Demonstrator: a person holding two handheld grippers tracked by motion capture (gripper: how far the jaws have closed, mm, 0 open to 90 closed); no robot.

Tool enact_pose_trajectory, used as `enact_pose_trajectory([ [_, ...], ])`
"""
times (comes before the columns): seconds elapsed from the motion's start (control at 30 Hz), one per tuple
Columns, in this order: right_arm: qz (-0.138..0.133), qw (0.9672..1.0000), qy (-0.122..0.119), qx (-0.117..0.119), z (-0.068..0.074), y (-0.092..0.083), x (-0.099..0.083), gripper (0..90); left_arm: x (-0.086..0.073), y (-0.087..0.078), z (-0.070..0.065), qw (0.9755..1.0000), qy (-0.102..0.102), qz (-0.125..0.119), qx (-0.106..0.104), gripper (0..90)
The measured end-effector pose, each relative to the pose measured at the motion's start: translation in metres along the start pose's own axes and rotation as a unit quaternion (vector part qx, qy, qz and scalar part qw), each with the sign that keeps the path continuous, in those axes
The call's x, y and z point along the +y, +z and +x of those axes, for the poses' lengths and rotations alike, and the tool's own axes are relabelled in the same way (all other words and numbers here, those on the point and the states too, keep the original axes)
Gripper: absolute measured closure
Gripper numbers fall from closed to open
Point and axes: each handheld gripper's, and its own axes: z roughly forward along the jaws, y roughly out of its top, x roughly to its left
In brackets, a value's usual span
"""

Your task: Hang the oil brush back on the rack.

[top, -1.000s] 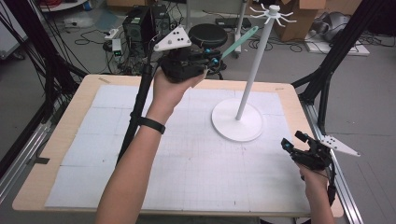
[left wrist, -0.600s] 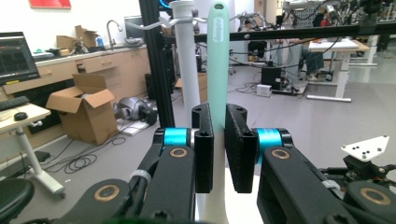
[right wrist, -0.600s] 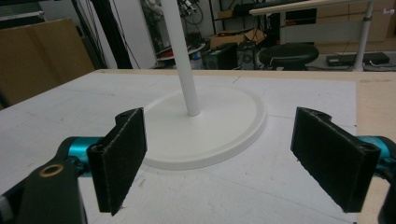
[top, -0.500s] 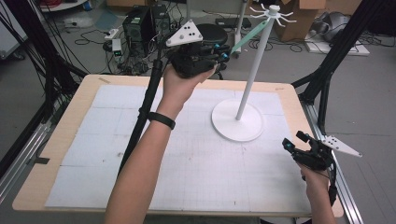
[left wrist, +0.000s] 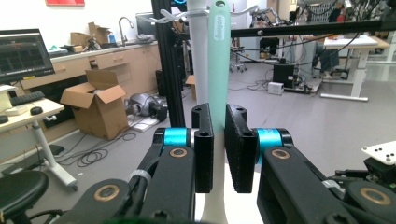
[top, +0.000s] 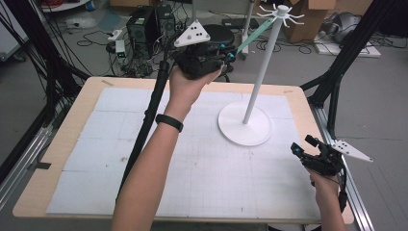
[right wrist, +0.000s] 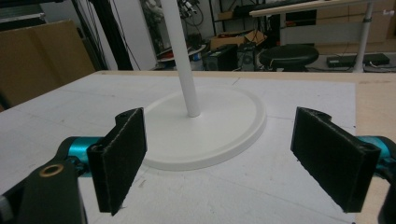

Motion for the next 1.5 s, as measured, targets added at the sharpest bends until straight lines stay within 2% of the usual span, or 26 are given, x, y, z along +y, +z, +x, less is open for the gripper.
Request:
enact_pose_trajectory([
  [0.3, 0.002, 1.0000, 0.003, -0.001, 0.001, 0.000, 0.000, 17.4, -0.003, 0.004, 0.003, 1.0000, -0.002, 0.002, 0.004, 82.3],
  [0.57, -0.002, 1.0000, -0.003, 0.001, 0.000, 0.000, 0.000, 17.4, -0.006, 0.011, 0.006, 0.9999, -0.006, 0.002, 0.008, 82.3],
  [0.87, -0.001, 1.0000, -0.004, 0.001, 0.000, 0.000, 0.000, 17.4, -0.011, 0.018, 0.008, 0.9999, -0.012, 0.004, 0.003, 82.0],
  [1.07, -0.003, 1.0000, -0.002, 0.002, -0.001, 0.000, 0.000, 17.4, -0.014, 0.022, 0.004, 0.9996, -0.002, 0.023, 0.015, 79.8],
  [1.13, -0.002, 1.0000, -0.003, 0.001, -0.001, 0.000, 0.000, 17.4, -0.015, 0.023, 0.004, 0.9995, -0.007, 0.028, 0.016, 72.6],
  [1.23, -0.002, 1.0000, -0.004, 0.002, -0.001, 0.000, 0.000, 17.4, -0.014, 0.023, 0.003, 0.9994, -0.005, 0.029, 0.019, 67.6],
  [1.3, -0.002, 1.0000, -0.004, 0.002, 0.000, 0.000, 0.000, 17.4, -0.014, 0.022, 0.002, 0.9994, -0.008, 0.030, 0.015, 59.1],
  [1.47, -0.001, 1.0000, -0.002, 0.003, 0.000, 0.001, 0.000, 17.4, -0.018, 0.014, 0.003, 0.9986, -0.008, 0.053, 0.007, 37.6],
  [1.5, -0.001, 1.0000, -0.004, 0.004, 0.000, 0.000, 0.000, 17.4, -0.020, 0.010, 0.003, 0.9986, -0.009, 0.053, 0.003, 35.5],
])
